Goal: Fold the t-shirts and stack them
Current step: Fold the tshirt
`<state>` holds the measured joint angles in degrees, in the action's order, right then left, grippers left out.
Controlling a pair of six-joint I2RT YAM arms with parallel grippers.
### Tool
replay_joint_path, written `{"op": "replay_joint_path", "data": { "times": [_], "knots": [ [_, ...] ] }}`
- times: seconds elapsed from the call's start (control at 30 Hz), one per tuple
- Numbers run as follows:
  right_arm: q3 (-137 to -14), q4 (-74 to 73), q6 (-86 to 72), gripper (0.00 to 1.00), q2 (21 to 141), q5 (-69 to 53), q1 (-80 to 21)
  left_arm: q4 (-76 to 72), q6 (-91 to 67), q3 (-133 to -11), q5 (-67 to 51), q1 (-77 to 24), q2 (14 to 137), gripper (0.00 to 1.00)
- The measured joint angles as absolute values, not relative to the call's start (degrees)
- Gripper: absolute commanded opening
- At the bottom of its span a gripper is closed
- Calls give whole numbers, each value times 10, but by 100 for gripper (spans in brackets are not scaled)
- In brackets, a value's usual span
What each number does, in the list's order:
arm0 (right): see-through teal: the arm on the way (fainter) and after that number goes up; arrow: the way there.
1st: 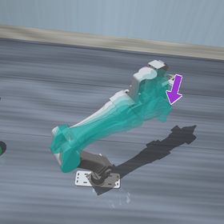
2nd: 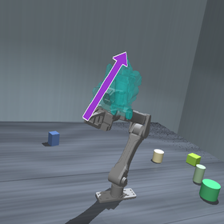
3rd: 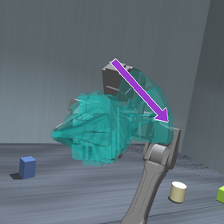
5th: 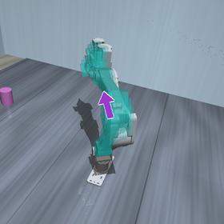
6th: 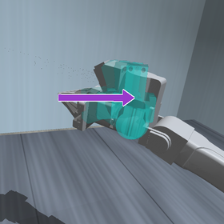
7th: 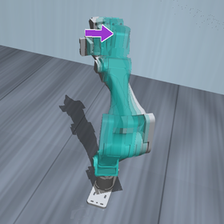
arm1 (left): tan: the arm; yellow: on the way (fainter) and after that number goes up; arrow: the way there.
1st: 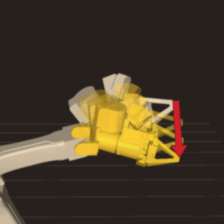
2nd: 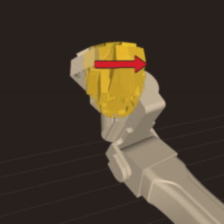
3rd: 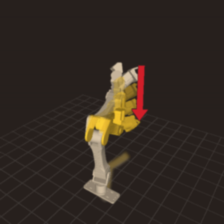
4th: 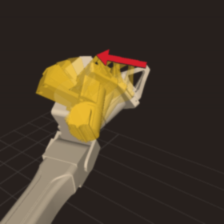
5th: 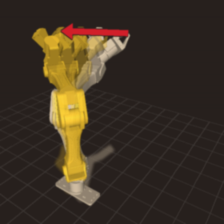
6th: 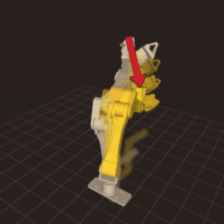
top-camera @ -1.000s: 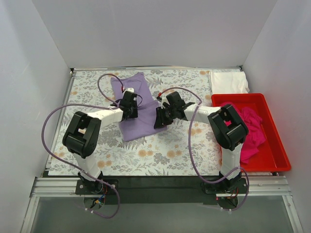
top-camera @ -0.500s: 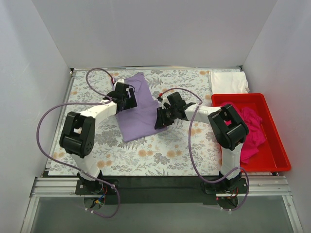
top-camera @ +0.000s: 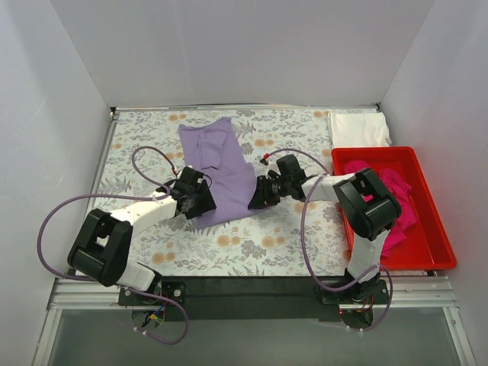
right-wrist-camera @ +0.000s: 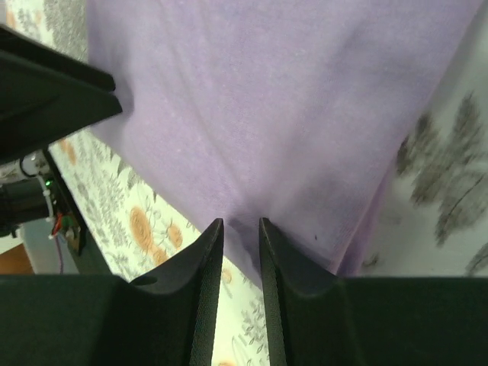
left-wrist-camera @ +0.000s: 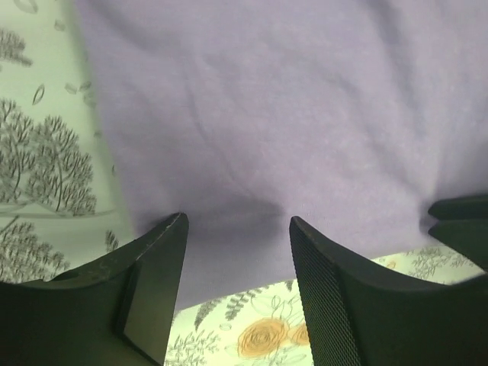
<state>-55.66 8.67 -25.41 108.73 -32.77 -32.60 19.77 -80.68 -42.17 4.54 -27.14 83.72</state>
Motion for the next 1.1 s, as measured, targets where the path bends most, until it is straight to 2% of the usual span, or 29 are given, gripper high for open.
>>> {"op": "replay_joint_path", "data": {
  "times": [0.17,0.33,0.53,0.7,1.0,1.1],
  "knots": [
    [-433,163,-306,29,1029,-371,-326,234,-842,-399,35,-272,805,48],
    [-365,175,-333,29,985,-409,-331,310,-865,-375,27,-272,752,50],
    [-358,123,-327,29,943,-414,-332,382,-877,-368,19,-272,668,52],
    [-358,106,-299,29,921,-428,-330,384,-890,-379,-15,-281,626,47],
    [-327,106,-241,27,935,-441,-263,329,-922,-352,-51,-315,668,33],
    [-329,109,-231,25,945,-458,-254,327,-932,-332,-47,-315,684,33]
  ]
}}
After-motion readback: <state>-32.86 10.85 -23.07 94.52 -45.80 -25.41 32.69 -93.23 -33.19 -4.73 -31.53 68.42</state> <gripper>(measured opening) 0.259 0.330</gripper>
